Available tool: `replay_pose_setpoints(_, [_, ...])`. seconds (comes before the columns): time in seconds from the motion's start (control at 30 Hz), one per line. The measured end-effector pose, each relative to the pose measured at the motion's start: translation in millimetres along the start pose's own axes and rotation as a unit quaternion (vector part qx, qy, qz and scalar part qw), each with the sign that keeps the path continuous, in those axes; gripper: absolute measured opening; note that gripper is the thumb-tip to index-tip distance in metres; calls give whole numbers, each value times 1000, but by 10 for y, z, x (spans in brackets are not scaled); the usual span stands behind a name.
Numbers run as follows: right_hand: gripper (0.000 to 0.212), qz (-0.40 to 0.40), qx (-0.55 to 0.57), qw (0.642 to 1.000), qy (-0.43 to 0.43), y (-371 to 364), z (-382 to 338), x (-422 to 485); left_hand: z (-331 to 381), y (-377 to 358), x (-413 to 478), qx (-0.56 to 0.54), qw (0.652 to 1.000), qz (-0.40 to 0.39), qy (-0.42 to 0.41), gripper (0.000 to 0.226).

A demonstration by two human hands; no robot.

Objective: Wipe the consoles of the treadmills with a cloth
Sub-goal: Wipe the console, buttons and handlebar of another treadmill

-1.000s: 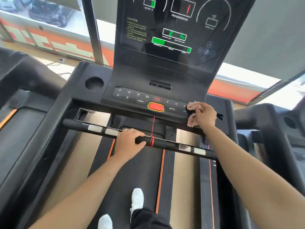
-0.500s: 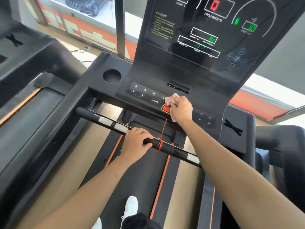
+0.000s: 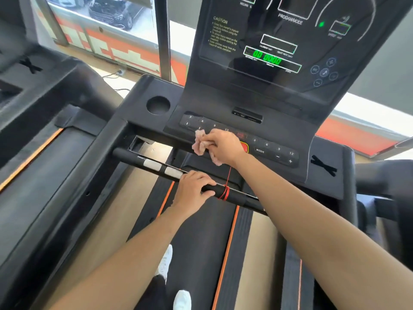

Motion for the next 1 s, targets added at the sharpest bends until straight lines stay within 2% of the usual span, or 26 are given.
replay_pose_setpoints(0.07, [35, -28, -51, 998, -21, -62, 67, -132, -3, -5, 14, 2, 1000, -6, -3, 29])
replay_pose_setpoints(0.17, [30, -35, -72, 996, -29, -139, 138, -354, -1, 4, 26, -4, 1000, -7, -11, 29])
replay_pose_setpoints(0.37, [35, -5, -21, 997, -69, -36, 34, -340, -63, 103, -76, -61, 997, -24, -46, 28])
replay_pose_setpoints(0.5, [25, -11, -17, 995, -96, -281, -122, -529, -284, 364, -266, -87, 996, 13, -21, 22])
replay_pose_setpoints(0.57, [25, 28, 25, 994, -106, -307, -213, -731, -421, 484, -374, -91, 995, 27, -3, 19])
replay_pose_setpoints(0.67, [37, 102, 101, 985, -90, -270, -358, -956, -553, 630, -484, -114, 993, 41, 19, 19])
replay_pose_setpoints(0.73, [25, 130, 147, 976, -92, -259, -476, -1119, -581, 755, -580, -121, 991, 48, 36, 21])
replay_pose_setpoints(0.9, [13, 157, 261, 947, -98, -240, -831, -1536, -458, 1020, -899, -184, 981, 30, 50, 41])
replay_pose_setpoints(1.0, [12, 139, 344, 925, -84, -327, -1037, -1795, -381, 1136, -1211, -216, 974, 22, 58, 51])
Point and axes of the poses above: each hand's wrist, its own x-axis towards the middle knuckle, its own y-axis out of the back of the hand, z = x × y, the point moved 7 cm from there along x, towards the middle knuckle, and after that the axes turned 7 degrees about x, right-handed, at the moved point
